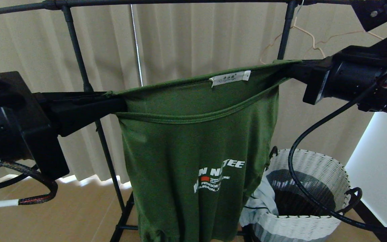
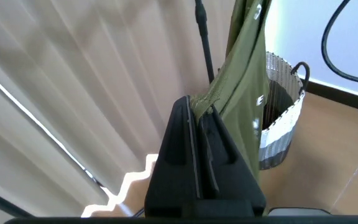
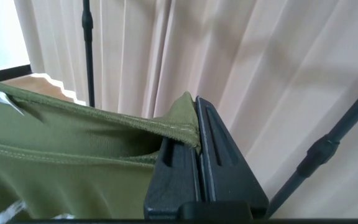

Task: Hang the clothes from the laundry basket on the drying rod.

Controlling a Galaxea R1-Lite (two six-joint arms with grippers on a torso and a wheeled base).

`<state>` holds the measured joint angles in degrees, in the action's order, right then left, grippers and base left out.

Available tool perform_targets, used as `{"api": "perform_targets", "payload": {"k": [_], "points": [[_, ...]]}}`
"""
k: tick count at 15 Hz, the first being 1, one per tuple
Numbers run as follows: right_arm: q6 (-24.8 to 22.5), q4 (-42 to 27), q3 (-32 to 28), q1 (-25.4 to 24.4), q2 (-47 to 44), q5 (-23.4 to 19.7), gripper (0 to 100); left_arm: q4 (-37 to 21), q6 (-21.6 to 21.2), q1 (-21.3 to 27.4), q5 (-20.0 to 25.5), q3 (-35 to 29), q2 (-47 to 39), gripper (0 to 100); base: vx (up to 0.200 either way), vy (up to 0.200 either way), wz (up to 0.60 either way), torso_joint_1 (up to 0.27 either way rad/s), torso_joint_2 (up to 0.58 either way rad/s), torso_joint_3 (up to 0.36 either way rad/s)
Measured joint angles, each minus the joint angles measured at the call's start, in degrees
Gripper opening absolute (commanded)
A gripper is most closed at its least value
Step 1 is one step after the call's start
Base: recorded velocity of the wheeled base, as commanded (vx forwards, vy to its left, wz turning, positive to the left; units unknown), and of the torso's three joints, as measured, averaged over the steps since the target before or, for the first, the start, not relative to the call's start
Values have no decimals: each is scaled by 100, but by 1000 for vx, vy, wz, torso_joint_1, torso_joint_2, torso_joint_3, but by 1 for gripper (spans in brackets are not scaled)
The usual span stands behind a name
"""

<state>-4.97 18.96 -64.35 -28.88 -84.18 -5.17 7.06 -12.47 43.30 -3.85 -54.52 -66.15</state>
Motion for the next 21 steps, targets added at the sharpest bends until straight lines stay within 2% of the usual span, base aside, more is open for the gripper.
{"api": "perform_targets", "payload": {"k": [4, 9, 16, 19, 21], "points": [[2, -5, 55, 0, 17, 6, 0, 18, -9, 2, 2, -30, 2, 0, 0, 0, 0, 0, 0, 0], [-11, -90, 400, 2, 551, 11, 0, 372, 13, -116, -13, -386, -447, 0, 0, 0, 0, 0, 0, 0], [-41, -667, 785, 247, 1484, 6, 0, 901, 35, -488, -85, -1484, -1703, 0, 0, 0, 0, 0, 0, 0], [-49, -867, 964, 240, 1863, -20, 0, 1158, 44, -530, -268, -1849, -2120, 0, 0, 0, 0, 0, 0, 0], [-52, -1117, 1083, 105, 2075, -33, 0, 1168, 68, -538, -580, -2081, -2367, 0, 0, 0, 0, 0, 0, 0]]}}
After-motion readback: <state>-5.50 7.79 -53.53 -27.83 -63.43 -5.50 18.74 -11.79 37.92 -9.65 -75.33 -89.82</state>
